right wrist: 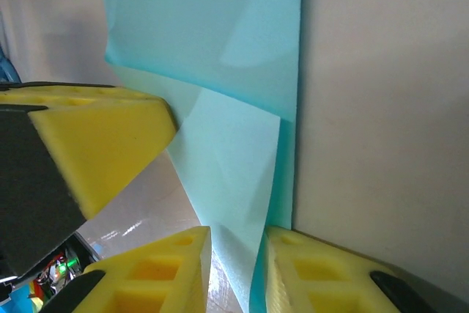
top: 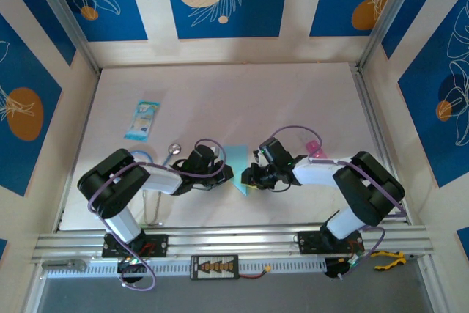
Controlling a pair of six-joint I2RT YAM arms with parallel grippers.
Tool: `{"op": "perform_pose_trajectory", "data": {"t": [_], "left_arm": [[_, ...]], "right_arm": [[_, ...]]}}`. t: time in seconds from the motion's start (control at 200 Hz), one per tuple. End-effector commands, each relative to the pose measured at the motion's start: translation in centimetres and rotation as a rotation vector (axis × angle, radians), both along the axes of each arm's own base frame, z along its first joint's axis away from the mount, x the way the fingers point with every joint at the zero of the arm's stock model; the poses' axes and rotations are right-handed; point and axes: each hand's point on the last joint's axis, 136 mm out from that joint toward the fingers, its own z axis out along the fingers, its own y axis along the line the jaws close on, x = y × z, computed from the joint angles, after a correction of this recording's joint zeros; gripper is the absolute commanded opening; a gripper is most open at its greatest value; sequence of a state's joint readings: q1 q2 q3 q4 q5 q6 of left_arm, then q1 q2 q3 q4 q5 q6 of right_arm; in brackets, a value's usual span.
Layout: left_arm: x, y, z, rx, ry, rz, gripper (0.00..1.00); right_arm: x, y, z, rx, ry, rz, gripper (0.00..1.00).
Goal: Fold a paper plane with a square sheet of paper (pick it up from the middle)
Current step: Third fold the triangle at the center of the table.
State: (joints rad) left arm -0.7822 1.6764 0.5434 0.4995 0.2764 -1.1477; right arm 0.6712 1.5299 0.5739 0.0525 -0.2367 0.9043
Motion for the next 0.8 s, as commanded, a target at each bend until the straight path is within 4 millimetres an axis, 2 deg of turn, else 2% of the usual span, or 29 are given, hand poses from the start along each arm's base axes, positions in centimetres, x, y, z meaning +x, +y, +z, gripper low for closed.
{"op": "perform_pose_trajectory", "data": {"t": [0.0, 0.23, 0.545, 0.67, 0.795], "left_arm": [[-0.3, -0.2, 0.0, 0.019, -0.003, -0.028, 0.11], [-0.3, -0.2, 0.0, 0.021, -0.004, -0.032, 0.11], [-0.3, -0.2, 0.1, 0.025, -0.004, -0.035, 0.11], [-0.3, -0.3, 0.5, 0.019, -0.017, -0.044, 0.13], [0.3, -0.7, 2.4, -0.003, -0.065, -0.068, 0.19]], "right_arm": [[0.1, 0.5, 0.2, 0.033, 0.0, 0.004, 0.26], [1.5, 0.9, 1.1, 0.093, -0.036, -0.002, 0.26], [2.5, 0.8, 0.9, 0.103, -0.04, -0.006, 0.25], [2.6, 0.7, 0.6, 0.097, -0.043, -0.001, 0.18], [2.5, 0.5, 0.0, 0.082, -0.034, 0.005, 0.09]]}}
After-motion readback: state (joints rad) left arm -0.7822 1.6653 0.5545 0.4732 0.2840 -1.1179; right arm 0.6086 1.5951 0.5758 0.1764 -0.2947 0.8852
